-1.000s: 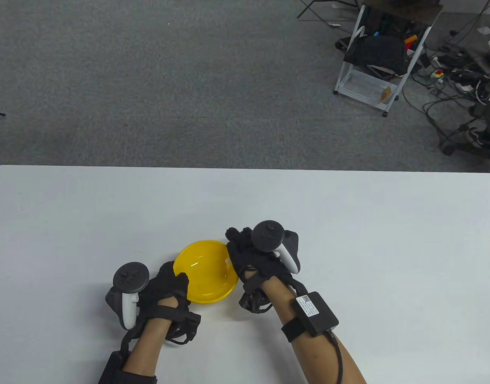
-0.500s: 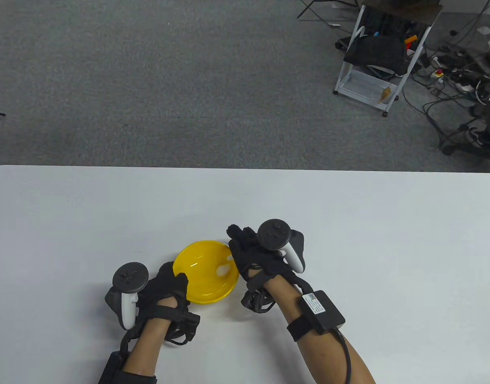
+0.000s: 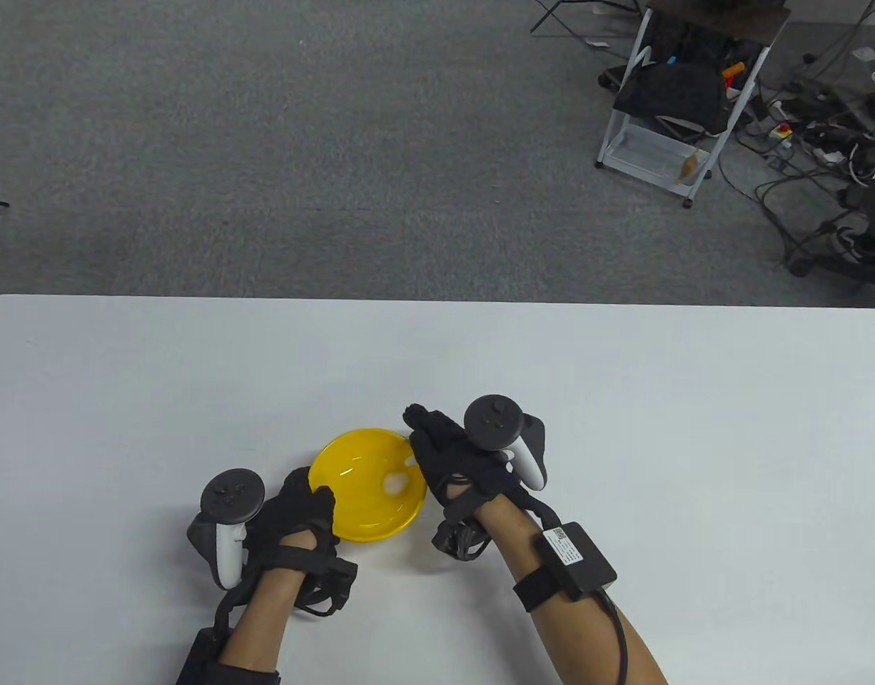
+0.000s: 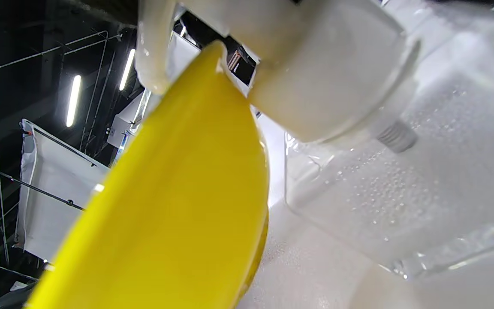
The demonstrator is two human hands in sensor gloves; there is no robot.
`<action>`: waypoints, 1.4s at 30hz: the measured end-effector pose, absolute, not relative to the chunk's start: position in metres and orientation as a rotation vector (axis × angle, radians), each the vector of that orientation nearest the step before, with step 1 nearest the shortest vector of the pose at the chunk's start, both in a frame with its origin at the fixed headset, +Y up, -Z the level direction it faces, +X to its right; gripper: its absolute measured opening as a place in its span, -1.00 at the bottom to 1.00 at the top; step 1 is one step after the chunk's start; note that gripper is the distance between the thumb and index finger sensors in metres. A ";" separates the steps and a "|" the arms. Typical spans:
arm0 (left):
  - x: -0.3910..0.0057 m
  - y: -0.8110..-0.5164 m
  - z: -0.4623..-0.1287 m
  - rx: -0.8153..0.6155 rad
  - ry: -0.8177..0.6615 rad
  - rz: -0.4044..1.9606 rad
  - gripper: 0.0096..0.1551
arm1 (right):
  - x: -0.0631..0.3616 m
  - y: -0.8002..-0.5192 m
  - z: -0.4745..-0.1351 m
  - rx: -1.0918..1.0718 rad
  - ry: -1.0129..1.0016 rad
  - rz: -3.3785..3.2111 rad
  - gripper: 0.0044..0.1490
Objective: Press foam dish soap pump onto bowl
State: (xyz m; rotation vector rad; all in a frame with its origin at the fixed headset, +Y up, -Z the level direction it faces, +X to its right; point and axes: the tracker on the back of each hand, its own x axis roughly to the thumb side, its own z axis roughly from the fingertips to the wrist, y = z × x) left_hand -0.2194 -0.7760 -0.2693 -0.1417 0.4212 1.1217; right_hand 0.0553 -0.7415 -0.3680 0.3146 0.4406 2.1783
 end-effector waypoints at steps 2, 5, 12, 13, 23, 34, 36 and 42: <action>-0.219 -0.776 -0.270 -0.144 0.420 1.122 -0.37 | 0.055 -0.744 -0.369 0.315 0.433 2.179 -0.16; -0.219 -0.777 -0.269 -0.145 0.420 1.126 -0.37 | 0.055 -0.746 -0.369 0.322 0.427 2.182 -0.16; -0.219 -0.777 -0.269 -0.158 0.413 1.144 -0.37 | 0.055 -0.751 -0.369 0.329 0.426 2.177 -0.16; -0.219 -0.776 -0.269 -0.157 0.412 1.142 -0.37 | 0.056 -0.751 -0.369 0.328 0.424 2.181 -0.16; -0.219 -0.777 -0.268 -0.166 0.412 1.147 -0.38 | 0.058 -0.742 -0.370 0.287 0.504 2.222 -0.14; -0.220 -0.776 -0.266 -0.178 0.407 1.157 -0.36 | 0.059 -0.743 -0.372 0.285 0.532 2.136 -0.15; -0.220 -0.777 -0.266 -0.180 0.411 1.163 -0.36 | 0.059 -0.745 -0.371 0.286 0.500 2.120 -0.15; -0.220 -0.777 -0.266 -0.177 0.411 1.167 -0.37 | 0.057 -0.746 -0.368 0.305 0.452 2.156 -0.16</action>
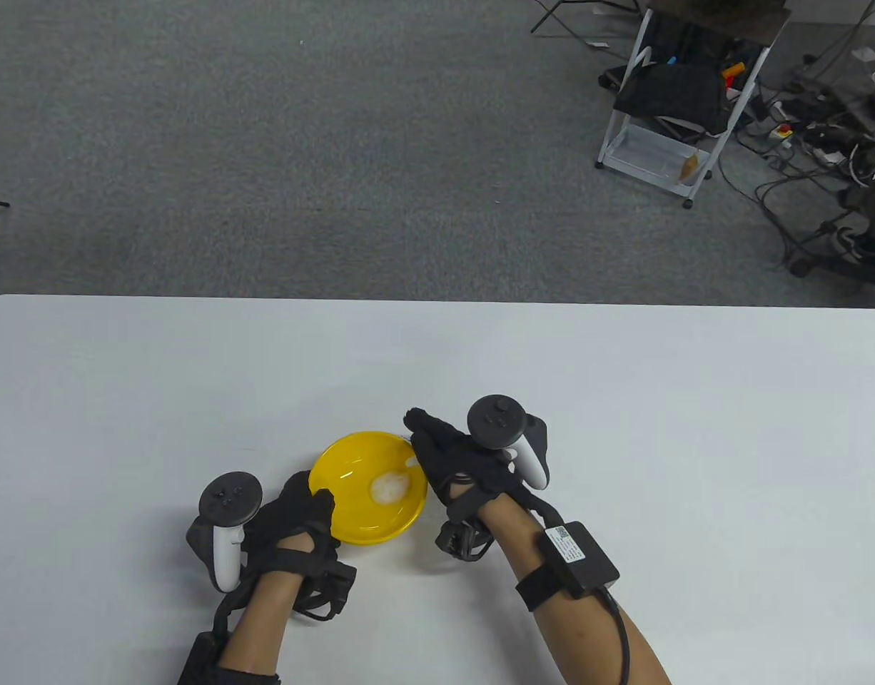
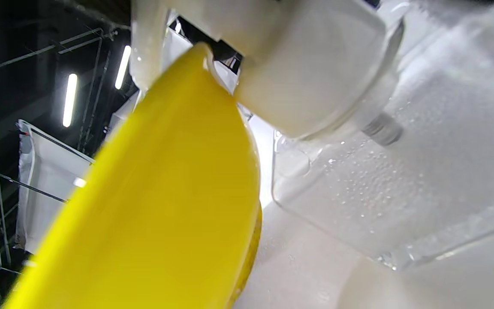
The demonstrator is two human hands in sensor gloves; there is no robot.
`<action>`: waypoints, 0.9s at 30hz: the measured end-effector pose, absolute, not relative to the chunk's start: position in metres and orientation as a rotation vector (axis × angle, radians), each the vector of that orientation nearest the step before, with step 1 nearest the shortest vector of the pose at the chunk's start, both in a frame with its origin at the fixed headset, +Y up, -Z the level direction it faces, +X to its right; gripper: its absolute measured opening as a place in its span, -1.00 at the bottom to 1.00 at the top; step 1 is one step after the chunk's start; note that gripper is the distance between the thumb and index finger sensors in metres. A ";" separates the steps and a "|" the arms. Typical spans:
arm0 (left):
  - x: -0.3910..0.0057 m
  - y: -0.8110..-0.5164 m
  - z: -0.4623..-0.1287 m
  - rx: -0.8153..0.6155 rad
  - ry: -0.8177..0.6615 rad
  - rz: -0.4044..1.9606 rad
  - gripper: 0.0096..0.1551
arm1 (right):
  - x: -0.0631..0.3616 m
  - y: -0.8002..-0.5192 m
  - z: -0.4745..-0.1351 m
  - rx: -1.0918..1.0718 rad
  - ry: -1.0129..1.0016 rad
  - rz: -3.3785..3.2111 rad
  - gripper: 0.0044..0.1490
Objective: Press foam dish soap pump onto bowl
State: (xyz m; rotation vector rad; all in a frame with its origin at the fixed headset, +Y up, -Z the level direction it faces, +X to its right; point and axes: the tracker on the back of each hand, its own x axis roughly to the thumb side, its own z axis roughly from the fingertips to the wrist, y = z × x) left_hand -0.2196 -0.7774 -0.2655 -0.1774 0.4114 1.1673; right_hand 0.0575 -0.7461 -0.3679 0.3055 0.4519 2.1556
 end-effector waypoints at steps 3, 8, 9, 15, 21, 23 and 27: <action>-0.220 -0.779 -0.267 -0.191 0.411 1.179 -0.37 | 0.057 -0.748 -0.368 0.299 0.459 2.139 -0.17; -0.220 -0.780 -0.267 -0.203 0.416 1.175 -0.37 | 0.058 -0.752 -0.369 0.313 0.442 2.150 -0.17; -0.220 -0.780 -0.267 -0.201 0.413 1.175 -0.37 | 0.058 -0.753 -0.370 0.318 0.463 2.156 -0.16; -0.220 -0.780 -0.267 -0.204 0.409 1.178 -0.37 | 0.058 -0.753 -0.368 0.319 0.453 2.168 -0.16; -0.220 -0.780 -0.268 -0.202 0.403 1.178 -0.37 | 0.060 -0.754 -0.369 0.288 0.499 2.088 -0.16; -0.220 -0.780 -0.269 -0.203 0.402 1.180 -0.37 | 0.062 -0.751 -0.370 0.288 0.489 2.079 -0.16; -0.219 -0.780 -0.269 -0.206 0.395 1.183 -0.37 | 0.065 -0.742 -0.370 0.281 0.537 2.037 -0.15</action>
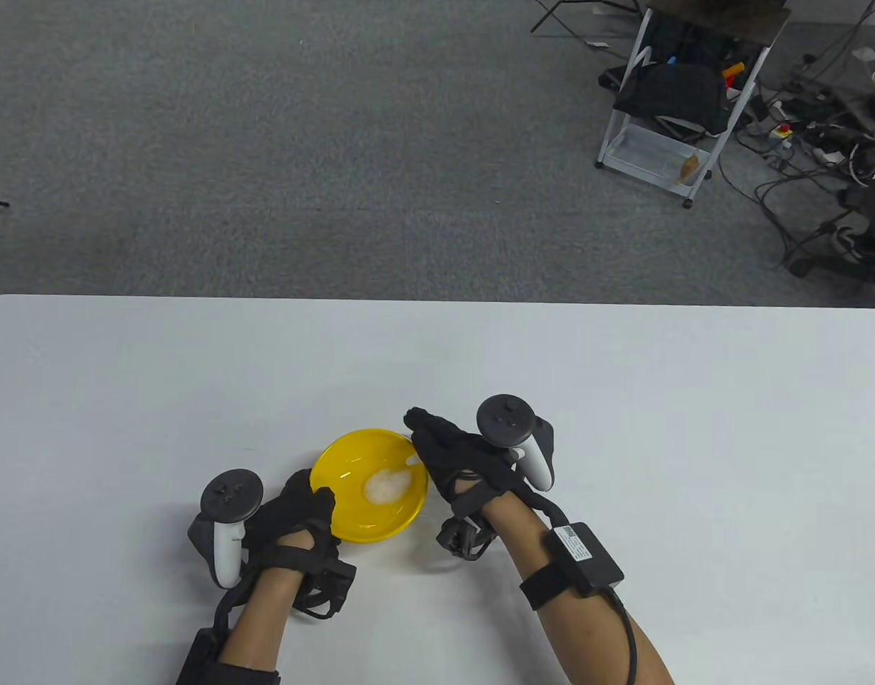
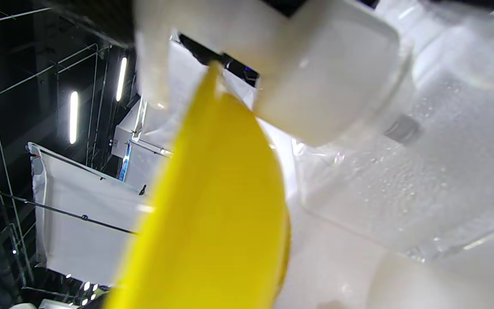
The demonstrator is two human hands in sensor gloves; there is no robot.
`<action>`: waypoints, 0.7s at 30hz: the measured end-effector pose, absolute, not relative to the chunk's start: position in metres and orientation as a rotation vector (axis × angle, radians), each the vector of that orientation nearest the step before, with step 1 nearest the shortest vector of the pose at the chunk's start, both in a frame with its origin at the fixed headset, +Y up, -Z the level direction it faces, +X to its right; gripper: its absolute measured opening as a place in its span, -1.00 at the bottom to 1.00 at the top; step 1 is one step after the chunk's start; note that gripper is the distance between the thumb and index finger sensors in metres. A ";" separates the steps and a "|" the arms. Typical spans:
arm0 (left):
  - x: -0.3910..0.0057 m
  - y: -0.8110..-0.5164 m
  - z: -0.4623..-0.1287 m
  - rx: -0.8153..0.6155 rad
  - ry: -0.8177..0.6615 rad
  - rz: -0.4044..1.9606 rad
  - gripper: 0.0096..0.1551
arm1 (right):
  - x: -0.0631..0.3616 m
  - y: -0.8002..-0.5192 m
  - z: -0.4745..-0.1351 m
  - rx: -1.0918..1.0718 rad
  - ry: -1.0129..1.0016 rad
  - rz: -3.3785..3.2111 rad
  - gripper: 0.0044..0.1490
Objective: Press foam dish soap pump onto bowl
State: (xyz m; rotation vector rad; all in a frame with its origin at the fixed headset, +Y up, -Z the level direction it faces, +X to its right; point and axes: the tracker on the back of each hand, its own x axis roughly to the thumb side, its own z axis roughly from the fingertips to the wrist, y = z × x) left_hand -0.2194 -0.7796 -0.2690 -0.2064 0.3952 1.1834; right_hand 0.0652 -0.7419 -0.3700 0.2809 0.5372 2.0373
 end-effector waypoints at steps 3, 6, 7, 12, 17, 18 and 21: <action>-0.219 -0.779 -0.269 -0.205 0.393 1.175 -0.37 | 0.070 -0.744 -0.367 0.271 0.534 2.023 -0.11; -0.218 -0.781 -0.270 -0.211 0.393 1.176 -0.37 | 0.081 -0.745 -0.362 0.261 0.500 2.045 -0.05; -0.218 -0.781 -0.271 -0.214 0.393 1.178 -0.37 | 0.086 -0.745 -0.359 0.263 0.486 2.067 -0.04; -0.219 -0.781 -0.271 -0.213 0.393 1.185 -0.37 | 0.120 -0.748 -0.343 0.251 0.399 2.172 0.00; -0.218 -0.782 -0.271 -0.211 0.390 1.193 -0.37 | 0.162 -0.752 -0.308 0.254 0.414 2.314 0.03; -0.218 -0.782 -0.272 -0.211 0.391 1.191 -0.37 | 0.172 -0.753 -0.298 0.260 0.424 2.350 0.03; -0.220 -0.780 -0.272 -0.208 0.391 1.194 -0.37 | 0.195 -0.751 -0.271 0.282 0.431 2.497 0.06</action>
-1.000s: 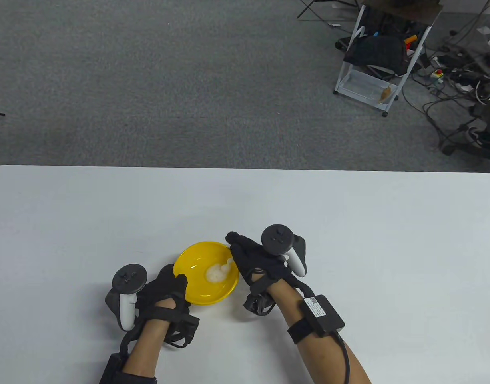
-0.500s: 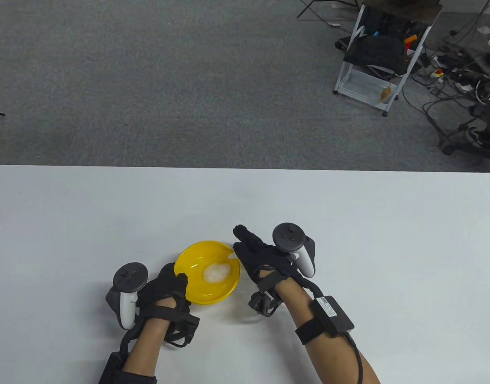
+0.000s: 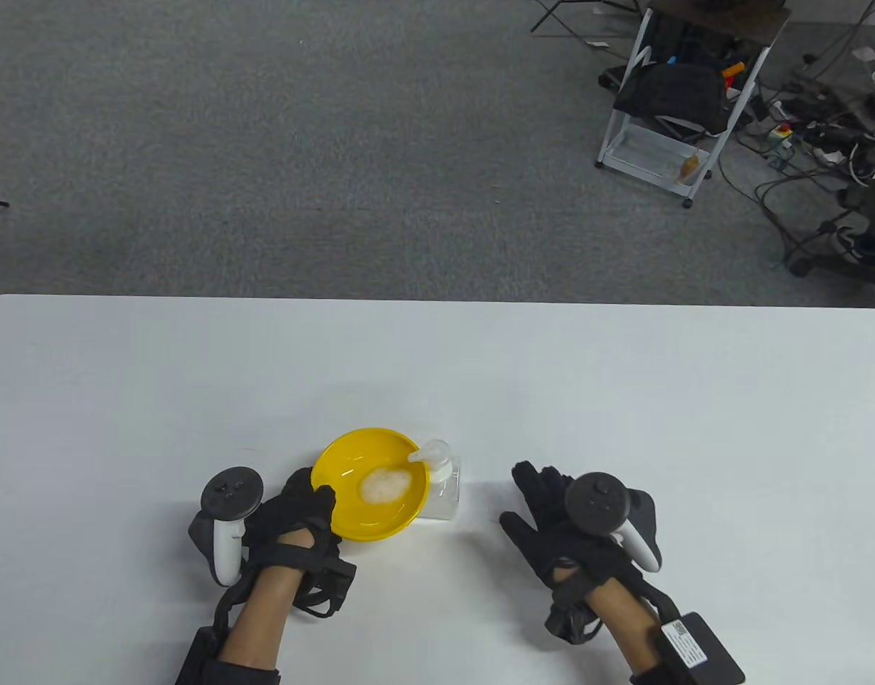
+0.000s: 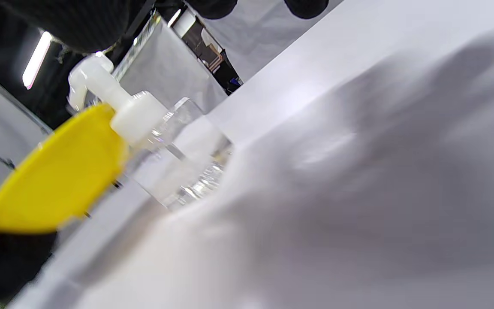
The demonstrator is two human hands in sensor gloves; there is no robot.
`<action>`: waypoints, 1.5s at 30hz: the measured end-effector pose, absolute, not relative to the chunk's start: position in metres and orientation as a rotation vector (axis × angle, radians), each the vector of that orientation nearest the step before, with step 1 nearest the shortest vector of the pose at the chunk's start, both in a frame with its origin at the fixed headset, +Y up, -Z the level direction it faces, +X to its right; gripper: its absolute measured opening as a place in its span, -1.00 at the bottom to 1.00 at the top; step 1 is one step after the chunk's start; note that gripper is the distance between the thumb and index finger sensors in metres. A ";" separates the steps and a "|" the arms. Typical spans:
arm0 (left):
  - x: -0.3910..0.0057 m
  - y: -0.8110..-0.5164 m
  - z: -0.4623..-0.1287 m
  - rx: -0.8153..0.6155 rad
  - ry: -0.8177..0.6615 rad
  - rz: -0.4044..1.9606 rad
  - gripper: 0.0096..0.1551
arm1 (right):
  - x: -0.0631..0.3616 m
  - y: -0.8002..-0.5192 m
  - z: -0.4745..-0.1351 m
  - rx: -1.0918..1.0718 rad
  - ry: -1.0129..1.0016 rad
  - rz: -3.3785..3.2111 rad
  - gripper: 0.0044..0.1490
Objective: Press foam dish soap pump onto bowl
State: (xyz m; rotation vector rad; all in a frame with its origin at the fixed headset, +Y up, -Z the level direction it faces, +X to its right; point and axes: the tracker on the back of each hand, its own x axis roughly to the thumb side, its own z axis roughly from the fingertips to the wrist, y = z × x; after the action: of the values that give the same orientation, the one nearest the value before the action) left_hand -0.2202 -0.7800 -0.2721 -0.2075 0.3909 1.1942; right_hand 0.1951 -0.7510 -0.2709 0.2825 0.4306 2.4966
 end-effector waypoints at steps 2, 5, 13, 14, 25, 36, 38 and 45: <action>-0.221 -0.780 -0.272 -0.208 0.391 1.202 -0.37 | 0.206 -0.751 -0.256 0.238 0.411 2.594 0.07; -0.222 -0.779 -0.273 -0.203 0.390 1.198 -0.37 | 0.211 -0.758 -0.244 0.243 0.453 2.668 0.11; -0.234 -0.777 -0.271 -0.189 0.414 1.230 -0.36 | 0.199 -0.771 -0.240 0.261 0.454 2.781 0.16; -0.236 -0.777 -0.270 -0.186 0.419 1.233 -0.36 | 0.198 -0.771 -0.240 0.269 0.442 2.784 0.16; -0.295 -0.785 -0.254 -0.163 0.629 1.144 -0.33 | 0.208 -0.776 -0.244 0.268 0.396 2.718 0.13; -0.316 -0.807 -0.244 -0.253 0.754 1.093 -0.34 | 0.211 -0.779 -0.245 0.255 0.390 2.695 0.12; -0.315 -0.808 -0.244 -0.257 0.757 1.085 -0.34 | 0.211 -0.779 -0.245 0.253 0.388 2.692 0.11; -0.316 -0.811 -0.242 -0.333 0.770 1.066 -0.31 | 0.211 -0.779 -0.245 0.250 0.381 2.694 0.11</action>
State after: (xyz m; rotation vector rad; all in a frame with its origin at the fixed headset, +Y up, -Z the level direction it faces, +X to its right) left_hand -0.3156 -0.8109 -0.2421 -0.3331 0.7698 1.0657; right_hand 0.2108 -0.7791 -0.2447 0.2496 0.3808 2.6943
